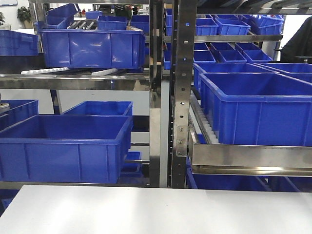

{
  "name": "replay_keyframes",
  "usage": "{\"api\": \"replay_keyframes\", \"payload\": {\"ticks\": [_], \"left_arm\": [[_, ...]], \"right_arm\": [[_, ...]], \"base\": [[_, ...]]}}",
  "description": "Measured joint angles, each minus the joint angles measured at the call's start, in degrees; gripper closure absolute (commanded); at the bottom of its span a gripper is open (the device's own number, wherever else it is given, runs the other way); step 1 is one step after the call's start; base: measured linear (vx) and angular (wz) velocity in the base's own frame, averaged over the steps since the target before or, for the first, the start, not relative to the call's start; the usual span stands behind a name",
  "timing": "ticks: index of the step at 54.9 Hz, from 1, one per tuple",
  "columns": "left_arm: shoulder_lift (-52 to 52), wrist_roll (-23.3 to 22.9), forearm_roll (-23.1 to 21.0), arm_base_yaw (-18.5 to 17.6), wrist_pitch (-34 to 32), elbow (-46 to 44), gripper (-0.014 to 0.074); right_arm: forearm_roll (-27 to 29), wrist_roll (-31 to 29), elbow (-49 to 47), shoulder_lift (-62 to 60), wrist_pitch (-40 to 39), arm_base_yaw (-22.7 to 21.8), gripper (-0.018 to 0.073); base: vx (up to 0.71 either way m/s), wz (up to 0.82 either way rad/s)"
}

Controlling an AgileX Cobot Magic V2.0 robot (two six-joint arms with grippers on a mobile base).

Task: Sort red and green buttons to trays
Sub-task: 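Close the left gripper on the green button and lift it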

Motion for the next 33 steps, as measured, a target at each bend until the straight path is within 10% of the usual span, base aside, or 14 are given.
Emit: {"api": "replay_keyframes", "payload": {"ticks": [19, 33], "left_arm": [[9.8, 0.0, 0.0, 0.0, -7.3, -0.2, 0.0006], [13.2, 0.0, 0.0, 0.0, -7.8, -0.2, 0.0139]], "right_arm": [[-0.1, 0.0, 0.0, 0.0, 0.2, 0.0, 0.0321], [-0.3, 6.5, 0.0, 1.7, 7.3, 0.0, 0.0121]], "base": [[0.00, 0.00], [0.00, 0.00]]}}
